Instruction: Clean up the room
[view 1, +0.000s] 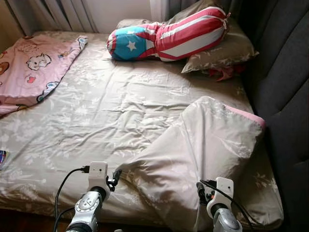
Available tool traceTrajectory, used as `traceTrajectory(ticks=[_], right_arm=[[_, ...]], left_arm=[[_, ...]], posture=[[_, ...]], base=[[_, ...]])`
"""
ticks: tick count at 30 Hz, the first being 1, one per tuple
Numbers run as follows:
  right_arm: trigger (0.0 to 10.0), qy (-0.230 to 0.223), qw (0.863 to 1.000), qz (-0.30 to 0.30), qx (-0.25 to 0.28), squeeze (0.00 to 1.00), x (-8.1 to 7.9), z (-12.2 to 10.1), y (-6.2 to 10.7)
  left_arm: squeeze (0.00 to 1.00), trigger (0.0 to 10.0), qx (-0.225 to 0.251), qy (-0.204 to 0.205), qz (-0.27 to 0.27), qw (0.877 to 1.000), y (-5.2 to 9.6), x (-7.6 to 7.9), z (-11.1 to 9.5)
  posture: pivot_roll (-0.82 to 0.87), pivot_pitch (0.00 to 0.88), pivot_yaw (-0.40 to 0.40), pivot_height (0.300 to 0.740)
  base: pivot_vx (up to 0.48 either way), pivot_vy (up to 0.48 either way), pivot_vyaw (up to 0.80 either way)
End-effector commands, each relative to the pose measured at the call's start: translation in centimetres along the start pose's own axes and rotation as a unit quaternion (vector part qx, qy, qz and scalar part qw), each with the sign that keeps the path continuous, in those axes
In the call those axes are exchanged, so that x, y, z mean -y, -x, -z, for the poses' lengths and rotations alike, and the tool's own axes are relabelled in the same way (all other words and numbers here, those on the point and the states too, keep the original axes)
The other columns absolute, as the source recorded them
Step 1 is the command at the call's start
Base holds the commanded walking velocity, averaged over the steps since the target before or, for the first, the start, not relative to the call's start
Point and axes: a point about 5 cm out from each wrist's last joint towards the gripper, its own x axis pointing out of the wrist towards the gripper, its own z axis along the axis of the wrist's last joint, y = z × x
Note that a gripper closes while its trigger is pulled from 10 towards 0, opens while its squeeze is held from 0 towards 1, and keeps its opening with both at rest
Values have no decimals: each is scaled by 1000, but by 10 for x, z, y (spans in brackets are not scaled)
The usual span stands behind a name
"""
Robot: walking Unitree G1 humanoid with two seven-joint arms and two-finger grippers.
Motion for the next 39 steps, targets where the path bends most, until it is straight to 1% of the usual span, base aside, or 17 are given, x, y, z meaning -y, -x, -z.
traceTrajectory(ticks=[1,5,8,12,16,17,20,21,24,25,27,32,37,39], right_arm=[[10000,-13,1000,7,-5,0,0,1,0],[10000,-20,1000,4,-12,0,-1,1,-1],[10000,-12,1000,6,-7,0,0,0,-1],[10000,-19,1000,5,-5,0,-1,-1,-1],[10000,-19,1000,8,-20,0,-2,1,-2],[10000,-29,999,17,-28,0,-1,2,-2],[10000,-76,996,20,-31,0,-1,-1,-4],[10000,-76,996,20,-31,0,-1,-1,-4],[10000,-104,994,9,-34,0,-4,-3,-6],[10000,-124,992,-4,-40,0,-8,-4,-7],[10000,-138,989,-17,-49,0,-11,-5,-8],[10000,-138,986,-53,-74,0,-19,-4,-9],[10000,-135,984,-71,-88,0,-22,-1,-8],[10000,-123,984,-75,-108,0,-23,4,-7]], left_arm=[[0,10000,-11,-7,1,1000,3,-2,5],[0,10000,-9,-8,1,1000,3,-2,5],[0,10000,-7,-9,2,1000,3,-1,5],[0,10000,-5,-10,4,1000,2,1,4],[0,10000,-4,-12,6,1000,2,2,4],[0,10000,-4,-13,7,1000,3,2,5],[0,10000,-3,-16,9,1000,3,1,5],[0,10000,-3,-16,9,1000,3,1,5],[0,10000,-3,-19,11,1000,4,0,6],[0,10000,-4,-20,12,1000,5,0,6],[0,10000,-4,-22,14,1000,5,1,6],[0,10000,-5,-27,18,999,4,2,6],[0,10000,-6,-30,20,999,4,3,6],[0,10000,-6,-32,22,999,4,4,6]], posture=[[42,164,0,671],[44,164,-1,656],[45,164,-2,641],[47,166,-1,641],[48,167,-1,641],[48,167,-1,641],[52,169,1,641],[52,169,1,641],[54,170,3,641],[56,171,3,641],[57,171,3,641],[61,173,4,641],[62,174,5,641],[64,176,6,641]], base=[[0,0,0],[0,0,0],[0,0,0],[0,0,0],[0,0,0],[0,0,0],[0,0,0],[0,0,0],[0,0,0],[0,0,0],[0,0,0],[0,0,0],[0,0,0],[0,0,0]])
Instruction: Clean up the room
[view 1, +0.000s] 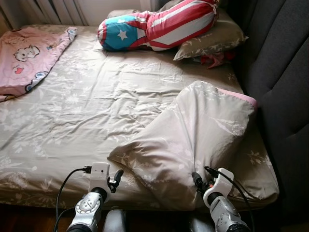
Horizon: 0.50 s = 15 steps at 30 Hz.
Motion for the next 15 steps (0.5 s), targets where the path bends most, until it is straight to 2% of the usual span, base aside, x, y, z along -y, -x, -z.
traceTrajectory(ticks=[1,3,6,8,11,12,15], right_arm=[[10000,27,997,3,-67,0,2,25,5],[10000,36,997,5,-68,0,3,25,5],[10000,14,998,-5,-63,0,2,21,4],[10000,37,996,-26,-73,0,-3,22,3],[10000,50,995,-30,-76,0,-4,23,3],[10000,72,993,-36,-84,0,-6,25,3],[10000,78,992,-46,-90,0,-10,26,2]], left_arm=[[0,10000,-9,-12,5,1000,2,1,4],[0,10000,-8,-14,6,1000,2,2,4],[0,10000,-3,-24,15,1000,1,2,2],[0,10000,0,-41,24,999,2,2,1],[0,10000,2,-43,24,999,2,2,1],[0,10000,7,-46,25,999,4,0,2],[0,10000,9,-51,28,998,7,-2,4]], posture=[[68,177,6,641],[74,182,7,641],[86,195,11,641],[96,207,16,641],[106,216,19,641],[121,232,23,641],[127,241,27,641]], base=[[0,0,0],[0,0,0],[0,0,0],[0,0,0],[0,0,0],[0,0,0],[0,0,0]])
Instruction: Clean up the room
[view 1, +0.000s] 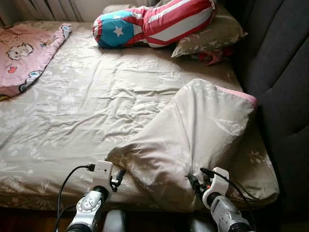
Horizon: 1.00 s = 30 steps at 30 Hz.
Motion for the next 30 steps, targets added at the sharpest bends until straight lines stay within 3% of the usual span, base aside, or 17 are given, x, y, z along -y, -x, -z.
traceTrajectory(ticks=[1,2,3,4,5,18,30], right_arm=[[10000,8,998,-22,-61,0,-10,25,1],[10000,14,998,-25,-64,0,-12,26,1],[6235,25,997,-34,-68,0,-15,27,1],[6235,31,997,-35,-69,0,-16,28,1],[0,34,996,-35,-69,0,-17,28,1],[0,37,996,-29,-79,0,-12,44,7],[0,25,998,-9,-57,0,-8,38,6]], left_arm=[[0,10000,-9,-17,12,1000,5,-1,6],[0,10000,-9,-20,14,1000,6,-1,7],[0,10000,-11,-25,17,999,9,-3,10],[0,10000,-11,-25,17,999,10,-4,11],[0,10000,-11,-25,17,999,12,-4,12],[0,10000,-25,-17,13,999,22,-3,26],[0,10000,-34,-14,11,999,19,2,27]], posture=[[127,241,27,641],[131,251,31,641],[132,257,34,641],[131,270,39,641],[131,270,39,641],[128,301,40,641],[119,288,32,641]], base=[[0,0,0],[0,0,0],[0,0,0],[0,0,0],[0,0,0],[0,0,0],[0,0,0]])
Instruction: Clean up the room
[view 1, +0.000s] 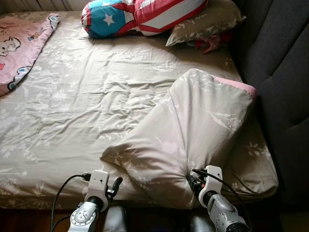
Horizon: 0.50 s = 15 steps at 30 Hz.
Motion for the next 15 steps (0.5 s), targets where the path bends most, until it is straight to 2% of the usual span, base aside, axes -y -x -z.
traceTrajectory(ticks=[1,11,15], right_arm=[[0,-23,998,3,-62,0,-4,34,6],[0,-7,998,12,-58,0,-3,33,6],[0,-13,998,19,-53,0,0,32,7]], left_arm=[[0,10000,-26,-2,3,1000,4,3,10],[0,10000,-28,-3,3,1000,-3,7,5],[0,10000,-29,-2,4,1000,-8,11,1]], posture=[[118,287,32,641],[108,275,23,641],[101,264,17,641]], base=[[0,0,0],[0,0,0],[0,0,0]])
